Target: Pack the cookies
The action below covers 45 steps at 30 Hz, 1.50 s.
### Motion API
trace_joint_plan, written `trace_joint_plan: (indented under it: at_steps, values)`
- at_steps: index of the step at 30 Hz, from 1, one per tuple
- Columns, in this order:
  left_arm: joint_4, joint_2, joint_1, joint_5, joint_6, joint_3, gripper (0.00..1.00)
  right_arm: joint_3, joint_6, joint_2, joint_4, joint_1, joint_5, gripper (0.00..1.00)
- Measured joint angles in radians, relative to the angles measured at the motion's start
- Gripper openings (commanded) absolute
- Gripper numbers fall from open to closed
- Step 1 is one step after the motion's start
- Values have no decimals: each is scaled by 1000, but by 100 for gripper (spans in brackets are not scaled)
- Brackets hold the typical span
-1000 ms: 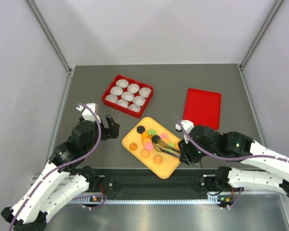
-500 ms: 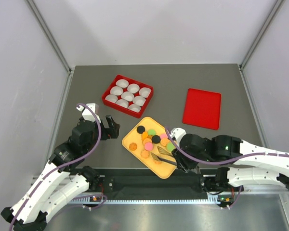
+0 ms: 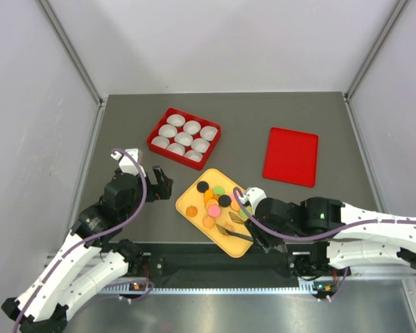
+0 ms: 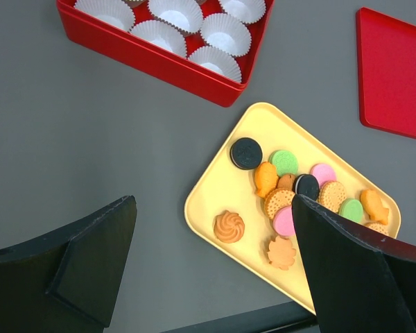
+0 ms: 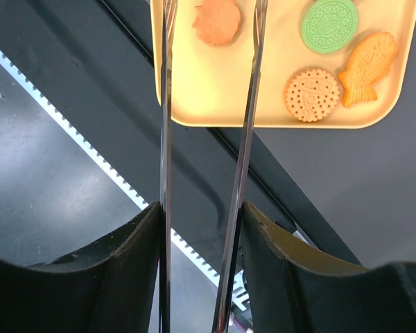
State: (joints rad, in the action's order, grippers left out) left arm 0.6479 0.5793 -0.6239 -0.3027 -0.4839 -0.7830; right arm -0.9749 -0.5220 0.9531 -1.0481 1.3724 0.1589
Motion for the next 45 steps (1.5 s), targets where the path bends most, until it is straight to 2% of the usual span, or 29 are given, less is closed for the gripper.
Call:
trace_joint_plan:
  at_steps: [29,39,45]
  values:
    - [0,6,0,3,0,0,98,52,-5,63,31,27,0,45]
    - [0,6,0,3,0,0,98,50,-6,73,32,32,6,33]
    - [0,6,0,7,0,0,98,-19,-5,73,0,32,27,33]
